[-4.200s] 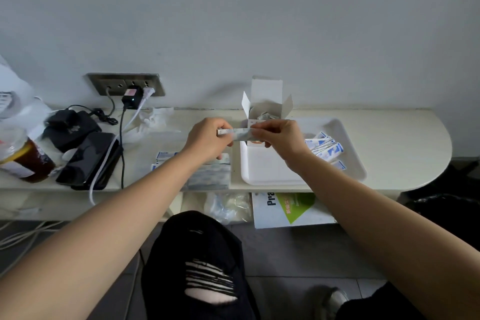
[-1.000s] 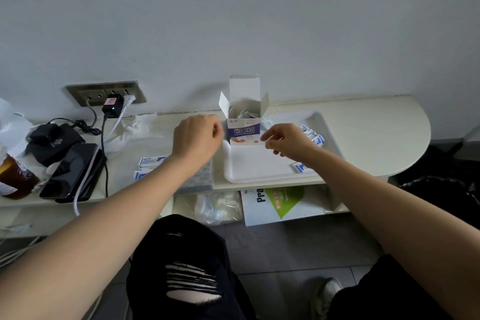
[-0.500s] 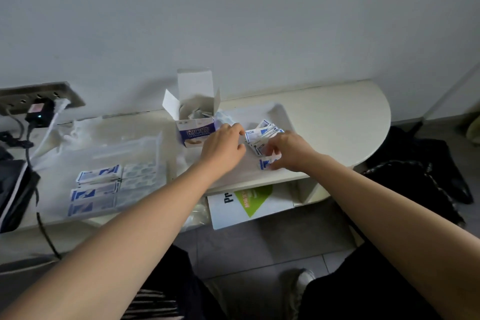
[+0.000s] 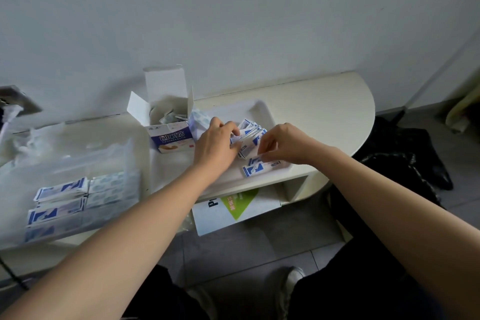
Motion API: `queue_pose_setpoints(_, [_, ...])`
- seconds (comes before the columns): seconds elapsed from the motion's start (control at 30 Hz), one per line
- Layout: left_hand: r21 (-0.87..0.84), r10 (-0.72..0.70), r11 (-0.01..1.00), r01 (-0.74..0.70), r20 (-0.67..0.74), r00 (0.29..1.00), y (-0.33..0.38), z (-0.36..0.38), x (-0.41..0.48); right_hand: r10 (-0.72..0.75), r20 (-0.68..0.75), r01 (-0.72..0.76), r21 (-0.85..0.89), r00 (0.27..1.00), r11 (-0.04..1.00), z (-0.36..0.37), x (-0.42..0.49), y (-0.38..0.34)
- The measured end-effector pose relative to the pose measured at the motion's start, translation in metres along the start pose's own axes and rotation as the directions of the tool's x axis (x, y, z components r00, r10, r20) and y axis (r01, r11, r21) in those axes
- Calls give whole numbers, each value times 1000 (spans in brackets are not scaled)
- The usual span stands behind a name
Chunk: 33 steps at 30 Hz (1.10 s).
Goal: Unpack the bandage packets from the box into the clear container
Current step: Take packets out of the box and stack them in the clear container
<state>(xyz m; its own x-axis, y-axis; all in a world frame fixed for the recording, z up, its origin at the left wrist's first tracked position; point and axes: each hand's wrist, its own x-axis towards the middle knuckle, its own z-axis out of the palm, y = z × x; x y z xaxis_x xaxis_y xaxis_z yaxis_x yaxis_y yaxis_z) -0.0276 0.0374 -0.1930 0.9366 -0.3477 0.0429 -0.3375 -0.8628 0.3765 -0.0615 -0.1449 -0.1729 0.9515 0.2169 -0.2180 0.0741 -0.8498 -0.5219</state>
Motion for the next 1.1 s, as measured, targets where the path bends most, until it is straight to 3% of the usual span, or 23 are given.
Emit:
queue_pose_setpoints(0.17, [-2, -28, 1000, 28, 45, 999, 0, 1, 0, 6, 170, 17, -133, 985, 991, 4, 4, -11])
queue_pose_setpoints(0.3, [12, -27, 1000, 26, 74, 997, 2, 4, 0, 1, 134, 33, -249, 991, 968, 12, 9, -11])
queue_pose_setpoints(0.67, [-8, 18, 1000, -18, 29, 999, 6, 7, -1, 52, 128, -12, -295, 990, 956, 18, 11, -9])
queue_pose_setpoints(0.9, [18, 101, 995, -101, -52, 993, -5, 7, -7, -163, -187, 95, -326, 969, 941, 21, 1, -6])
queue_pose_setpoints(1.1, [-115, 192, 975, -192, -14, 981, -11, 3, -14, -226, -204, 146, -347, 952, 926, 29, 0, -1])
